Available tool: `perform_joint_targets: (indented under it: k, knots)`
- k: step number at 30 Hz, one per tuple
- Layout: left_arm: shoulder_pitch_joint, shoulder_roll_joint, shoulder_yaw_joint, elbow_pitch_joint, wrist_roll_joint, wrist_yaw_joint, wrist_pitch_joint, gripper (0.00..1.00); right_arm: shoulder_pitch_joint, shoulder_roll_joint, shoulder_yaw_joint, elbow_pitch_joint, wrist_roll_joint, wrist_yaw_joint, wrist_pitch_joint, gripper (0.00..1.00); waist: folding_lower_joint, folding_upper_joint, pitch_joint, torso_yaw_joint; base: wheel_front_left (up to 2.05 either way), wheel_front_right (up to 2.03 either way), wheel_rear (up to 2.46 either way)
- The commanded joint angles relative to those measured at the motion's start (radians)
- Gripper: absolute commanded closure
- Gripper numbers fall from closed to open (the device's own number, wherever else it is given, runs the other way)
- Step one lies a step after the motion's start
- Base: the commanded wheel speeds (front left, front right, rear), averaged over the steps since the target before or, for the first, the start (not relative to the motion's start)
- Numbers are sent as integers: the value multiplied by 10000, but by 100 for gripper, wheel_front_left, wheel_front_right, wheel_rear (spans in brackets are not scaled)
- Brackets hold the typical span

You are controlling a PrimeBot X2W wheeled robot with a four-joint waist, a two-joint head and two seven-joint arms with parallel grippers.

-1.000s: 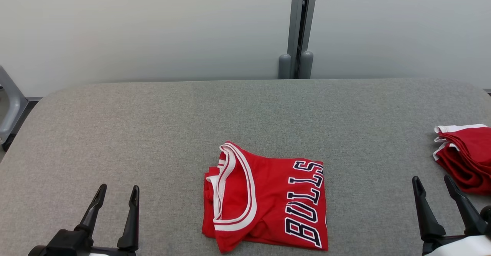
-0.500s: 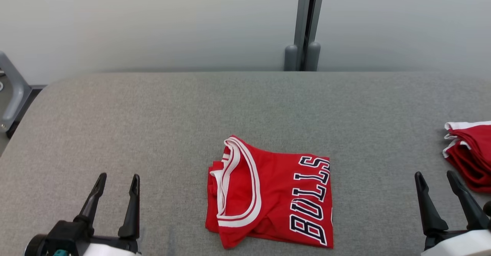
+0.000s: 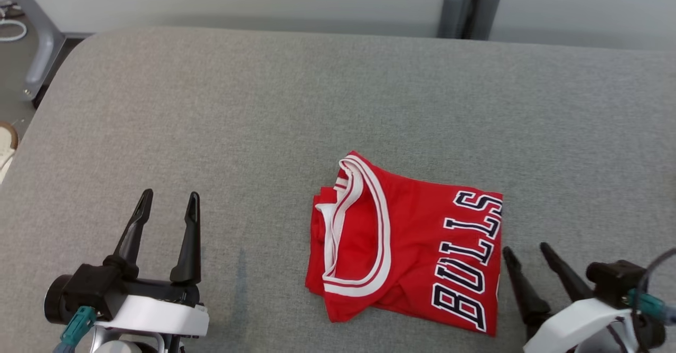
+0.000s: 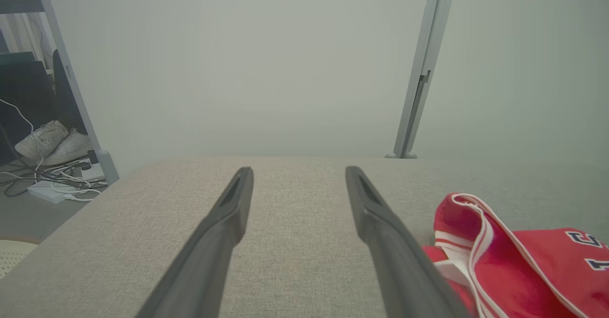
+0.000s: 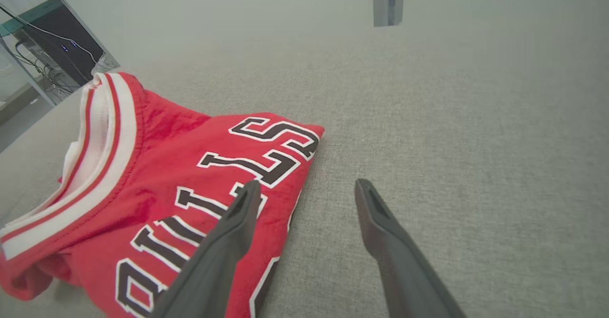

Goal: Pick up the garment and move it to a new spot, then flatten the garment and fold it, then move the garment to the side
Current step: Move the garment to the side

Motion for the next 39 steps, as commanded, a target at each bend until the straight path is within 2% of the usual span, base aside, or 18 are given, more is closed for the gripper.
perform_joint_targets:
  k: [1, 11, 12, 14, 19, 24, 34, 39]
  knots:
    - [-197, 28, 8, 40, -26, -70, -48, 0, -174, -91, 171, 235, 166, 7, -35, 0, 0, 0, 190, 189, 0, 0, 0]
    - [-491, -72, 67, 259, 21, -148, -147, 0, -1001, -460, 1451, 2123, 1083, 7, 328, 0, 0, 0, 336, 310, 0, 0, 0]
    - [-504, -82, 80, 274, 21, -151, -154, 0, -1063, -483, 1585, 2274, 1250, 7, 421, 3, 0, 0, 323, 309, 0, 0, 0]
    - [-531, -109, 73, 327, 36, -173, -165, 0, -1121, -667, 1939, 2444, 1550, 7, 646, 100, 0, 0, 282, 337, 0, 0, 0]
    - [-447, -133, 187, 389, 67, -178, -170, 0, -1219, -1285, 2334, 2361, 2021, 4, 754, 100, 0, 0, 98, 278, 0, 0, 0]
    - [-193, -142, 362, 234, 96, -154, -167, 0, -1223, -1955, 2259, 1835, 1871, -1, 717, 100, 0, 0, -55, -91, 0, 0, 0]
    - [-26, -148, 538, -78, 178, -228, -168, 0, -751, -3683, 953, 161, 1048, 4, 1501, 100, 0, 0, -37, -1355, 0, 0, 0]
    - [-214, -19, 643, -317, 279, -218, -167, 0, -1083, -4084, 708, -660, 765, 4, 1888, 100, 0, 0, 401, -2050, 0, 0, 0]
